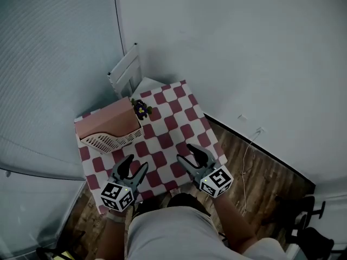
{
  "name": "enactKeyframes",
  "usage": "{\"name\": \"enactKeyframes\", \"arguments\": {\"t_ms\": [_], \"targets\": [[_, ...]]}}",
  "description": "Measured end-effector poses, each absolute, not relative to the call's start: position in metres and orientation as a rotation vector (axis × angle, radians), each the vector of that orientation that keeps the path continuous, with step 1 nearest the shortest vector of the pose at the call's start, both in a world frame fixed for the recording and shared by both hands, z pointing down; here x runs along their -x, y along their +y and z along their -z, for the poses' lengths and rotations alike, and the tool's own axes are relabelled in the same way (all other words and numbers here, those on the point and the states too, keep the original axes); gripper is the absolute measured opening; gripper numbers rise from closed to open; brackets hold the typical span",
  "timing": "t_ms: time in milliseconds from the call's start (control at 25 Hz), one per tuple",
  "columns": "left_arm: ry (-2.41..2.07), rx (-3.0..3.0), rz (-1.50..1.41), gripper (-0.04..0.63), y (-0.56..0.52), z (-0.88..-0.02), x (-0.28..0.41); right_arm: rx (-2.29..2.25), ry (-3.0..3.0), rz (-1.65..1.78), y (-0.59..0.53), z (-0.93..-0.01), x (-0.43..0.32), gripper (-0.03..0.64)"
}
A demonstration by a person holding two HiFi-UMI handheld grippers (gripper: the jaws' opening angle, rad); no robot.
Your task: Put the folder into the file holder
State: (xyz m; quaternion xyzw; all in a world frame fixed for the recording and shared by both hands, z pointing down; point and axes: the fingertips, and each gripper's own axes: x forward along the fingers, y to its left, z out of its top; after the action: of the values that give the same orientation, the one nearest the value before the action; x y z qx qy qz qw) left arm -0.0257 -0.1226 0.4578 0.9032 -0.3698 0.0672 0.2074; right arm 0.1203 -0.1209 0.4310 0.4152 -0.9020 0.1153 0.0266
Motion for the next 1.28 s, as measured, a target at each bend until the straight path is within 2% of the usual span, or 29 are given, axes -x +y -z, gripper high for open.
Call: {"name": "enactKeyframes", "arguments": {"t_ms": [440,1280], "targets": [[-0.935,-2.581,-0.202,0.233,-0.124,-0.448,0.013,-1.537,-2.670,-0.388,-0.092,-0.426,-0.143,0.218],[-0.972,-2.572,-0.163,0.233,-0.136,-0.428,0.020,-1.496,-2.654,-0.427,-0.093,-0.420,-0.117,0.215]]}}
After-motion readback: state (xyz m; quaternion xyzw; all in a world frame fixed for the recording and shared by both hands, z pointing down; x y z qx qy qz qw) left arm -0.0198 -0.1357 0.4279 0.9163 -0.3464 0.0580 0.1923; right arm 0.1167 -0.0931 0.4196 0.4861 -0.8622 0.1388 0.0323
